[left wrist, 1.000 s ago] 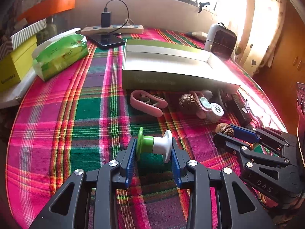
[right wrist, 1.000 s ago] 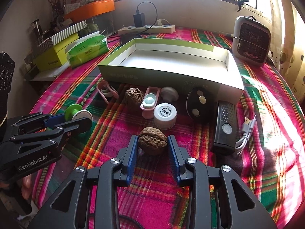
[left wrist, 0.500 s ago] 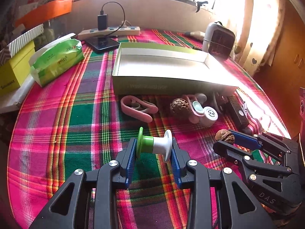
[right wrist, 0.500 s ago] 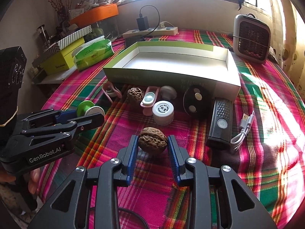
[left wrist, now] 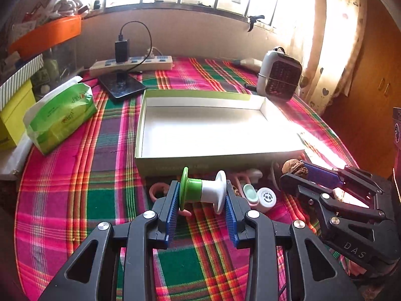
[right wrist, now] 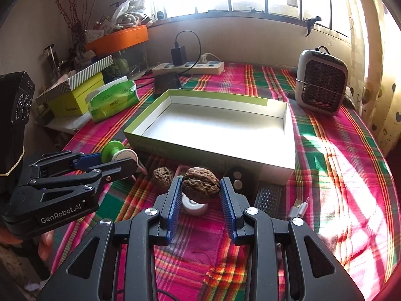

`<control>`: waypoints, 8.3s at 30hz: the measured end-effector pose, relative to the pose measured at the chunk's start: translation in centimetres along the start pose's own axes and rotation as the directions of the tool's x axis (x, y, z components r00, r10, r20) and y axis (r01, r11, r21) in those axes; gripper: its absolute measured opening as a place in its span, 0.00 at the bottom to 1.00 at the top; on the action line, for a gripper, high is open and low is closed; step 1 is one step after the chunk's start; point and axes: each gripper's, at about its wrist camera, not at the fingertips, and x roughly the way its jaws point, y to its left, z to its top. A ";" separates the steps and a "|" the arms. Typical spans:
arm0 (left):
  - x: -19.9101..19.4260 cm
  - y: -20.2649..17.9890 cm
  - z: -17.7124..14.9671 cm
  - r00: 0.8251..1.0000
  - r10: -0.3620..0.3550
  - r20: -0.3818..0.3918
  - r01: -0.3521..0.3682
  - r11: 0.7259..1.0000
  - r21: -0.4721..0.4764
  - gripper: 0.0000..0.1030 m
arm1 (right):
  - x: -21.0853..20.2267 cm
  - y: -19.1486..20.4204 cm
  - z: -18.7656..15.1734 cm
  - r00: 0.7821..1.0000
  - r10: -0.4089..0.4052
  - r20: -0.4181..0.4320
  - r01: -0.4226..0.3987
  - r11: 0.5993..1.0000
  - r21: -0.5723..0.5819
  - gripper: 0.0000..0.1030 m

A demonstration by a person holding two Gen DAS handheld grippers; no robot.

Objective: Organize objects
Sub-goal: 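Carry the spool in the left tool and walnut in the right tool over the white box, then open the right tool to drop the walnut while the left tool releases the spool in the box, then withdraw both tools from the box toward the remaining objects, then grasp the pink plastic clip with the left tool while the right tool grasps the black remote, then lift and carry the pink clip and black remote into the white box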

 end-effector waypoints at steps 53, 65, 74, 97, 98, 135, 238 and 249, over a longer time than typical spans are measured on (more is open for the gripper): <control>13.0 1.1 10.7 0.990 0.090 -0.112 -0.084 0.994 0.063 0.30 | 13.4 -6.3 9.7 0.975 -0.124 -0.184 0.133 0.990 0.037 0.32; 13.1 1.1 10.7 0.988 0.105 -0.116 -0.099 0.993 0.058 0.31 | 13.8 -6.5 9.7 0.972 -0.127 -0.196 0.139 0.989 0.050 0.32; 12.2 1.0 10.5 0.989 0.106 -0.104 -0.100 0.993 0.059 0.31 | 13.0 -6.4 9.5 0.976 -0.122 -0.178 0.136 0.988 0.068 0.49; 6.4 1.5 8.5 0.996 0.092 -0.014 -0.091 0.995 0.049 0.35 | 7.9 -5.7 8.2 0.985 -0.136 -0.104 0.148 0.983 0.110 0.49; 6.0 1.6 8.2 0.995 0.097 -0.009 -0.096 0.994 0.046 0.35 | 7.5 -5.7 8.0 0.986 -0.137 -0.098 0.148 0.983 0.110 0.49; 0.7 4.6 -0.8 0.998 0.048 -0.052 -0.053 0.992 -0.112 0.38 | -2.0 -7.0 -1.9 0.983 -0.182 0.002 0.178 0.967 0.182 0.49; 3.1 4.4 -1.0 0.983 0.165 -0.085 -0.170 0.984 -0.052 0.21 | 1.9 -5.4 -2.9 0.986 -0.135 -0.103 0.145 0.984 0.103 0.31; 3.1 4.4 -1.0 0.983 0.164 -0.085 -0.169 0.984 -0.052 0.21 | 1.9 -5.5 -2.9 0.985 -0.140 -0.102 0.150 0.983 0.104 0.29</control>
